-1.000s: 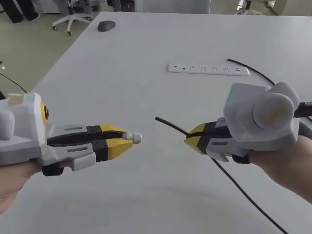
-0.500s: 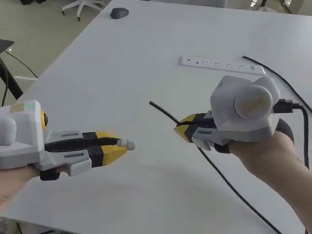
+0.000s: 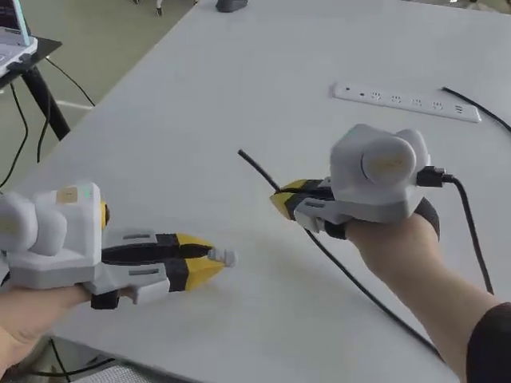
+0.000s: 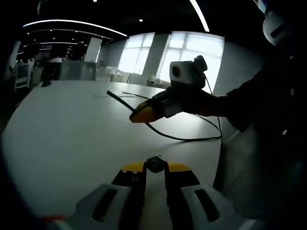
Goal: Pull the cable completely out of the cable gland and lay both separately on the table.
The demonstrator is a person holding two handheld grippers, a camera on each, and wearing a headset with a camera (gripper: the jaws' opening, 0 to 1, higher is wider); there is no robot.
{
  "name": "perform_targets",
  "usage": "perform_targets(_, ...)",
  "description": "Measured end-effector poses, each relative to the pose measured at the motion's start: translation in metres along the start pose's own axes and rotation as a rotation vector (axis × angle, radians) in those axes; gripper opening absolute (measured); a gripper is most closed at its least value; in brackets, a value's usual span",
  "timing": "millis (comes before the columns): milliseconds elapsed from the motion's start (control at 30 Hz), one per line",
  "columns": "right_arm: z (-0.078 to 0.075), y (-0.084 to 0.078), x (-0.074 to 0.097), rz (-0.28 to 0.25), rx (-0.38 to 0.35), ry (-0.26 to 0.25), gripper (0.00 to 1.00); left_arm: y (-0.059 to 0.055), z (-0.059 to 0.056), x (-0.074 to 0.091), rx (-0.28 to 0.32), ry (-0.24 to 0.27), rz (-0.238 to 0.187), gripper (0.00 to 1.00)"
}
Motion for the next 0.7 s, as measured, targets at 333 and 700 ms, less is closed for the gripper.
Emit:
perform_targets(333,0.003,-0.007,-0.034,-0.029,-0.091,0.035,0.00,-0.021,0.003,-0.002,0.034,0.027,0.013,0.15)
perform_targets(700,0.009,-0.017,-0.055,-0.017,-0.103,0.046,0.00,-0.027,0.007,-0.001,0.046,0.056,0.001,0.15)
Point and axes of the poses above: the centre of the closed fingertips' face, and the gripper's own axes: x roughly backward along the fingers, z roughly to its left, y roughly out of its top, the point moved 5 cm from there along x, roughly backward along the fingers, and after that the axes turned 12 degrees about -x, right-handed, at the moved point
